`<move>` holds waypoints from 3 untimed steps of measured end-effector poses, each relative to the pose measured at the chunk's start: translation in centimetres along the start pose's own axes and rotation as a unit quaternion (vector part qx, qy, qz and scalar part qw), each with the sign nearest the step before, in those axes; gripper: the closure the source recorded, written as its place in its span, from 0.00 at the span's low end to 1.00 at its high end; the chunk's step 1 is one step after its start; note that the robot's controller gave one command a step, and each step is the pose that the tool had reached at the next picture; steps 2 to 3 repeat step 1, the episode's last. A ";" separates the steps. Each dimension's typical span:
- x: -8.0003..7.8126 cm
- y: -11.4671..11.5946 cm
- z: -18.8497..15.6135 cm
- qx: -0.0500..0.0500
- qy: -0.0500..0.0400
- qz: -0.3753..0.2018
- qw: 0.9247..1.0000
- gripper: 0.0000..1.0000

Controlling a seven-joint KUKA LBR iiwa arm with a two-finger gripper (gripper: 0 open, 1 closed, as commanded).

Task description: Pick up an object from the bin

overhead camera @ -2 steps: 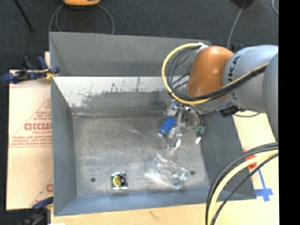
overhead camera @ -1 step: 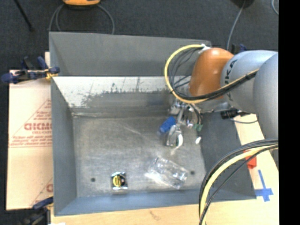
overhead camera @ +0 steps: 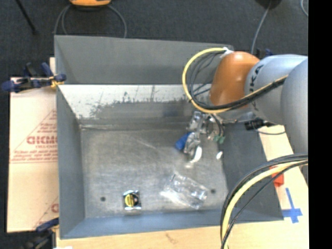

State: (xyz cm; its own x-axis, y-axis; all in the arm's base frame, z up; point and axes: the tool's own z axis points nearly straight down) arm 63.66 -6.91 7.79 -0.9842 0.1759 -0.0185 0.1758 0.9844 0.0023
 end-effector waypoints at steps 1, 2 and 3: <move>0.6 -1.3 -12.9 0.002 0.002 -0.028 1.000 1.00; 0.6 -1.3 -12.9 0.002 0.002 -0.028 1.000 1.00; 0.6 -1.3 -12.9 0.002 0.002 -0.028 1.000 1.00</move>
Offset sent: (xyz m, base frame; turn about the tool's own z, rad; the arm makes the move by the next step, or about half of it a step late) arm -0.0131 -0.0090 0.1220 -0.0573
